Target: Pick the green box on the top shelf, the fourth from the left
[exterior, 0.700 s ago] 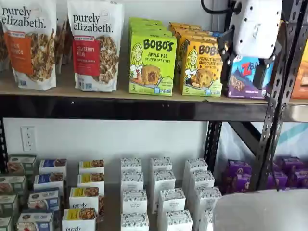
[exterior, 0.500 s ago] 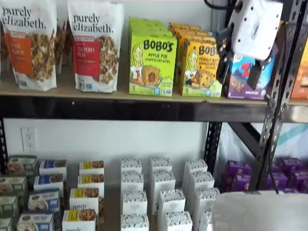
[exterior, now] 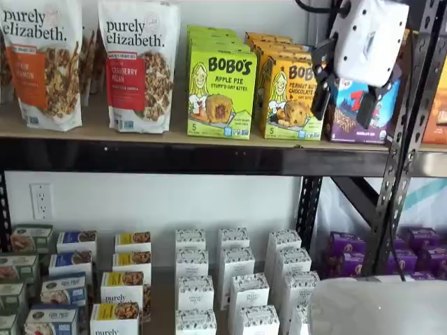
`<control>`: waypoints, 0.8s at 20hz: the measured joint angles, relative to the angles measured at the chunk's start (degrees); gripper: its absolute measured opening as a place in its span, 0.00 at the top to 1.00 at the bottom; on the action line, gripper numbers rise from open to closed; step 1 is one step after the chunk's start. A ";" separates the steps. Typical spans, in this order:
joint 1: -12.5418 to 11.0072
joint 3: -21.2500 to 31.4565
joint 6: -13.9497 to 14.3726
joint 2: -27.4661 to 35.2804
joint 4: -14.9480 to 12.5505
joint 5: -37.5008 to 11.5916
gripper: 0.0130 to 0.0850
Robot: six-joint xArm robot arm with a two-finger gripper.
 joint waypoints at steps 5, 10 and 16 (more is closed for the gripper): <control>1.54 0.36 1.41 0.20 0.60 -2.27 0.00; 6.71 0.92 5.80 0.62 -0.53 -6.05 0.00; 13.77 1.56 11.84 2.16 -3.15 -11.41 0.00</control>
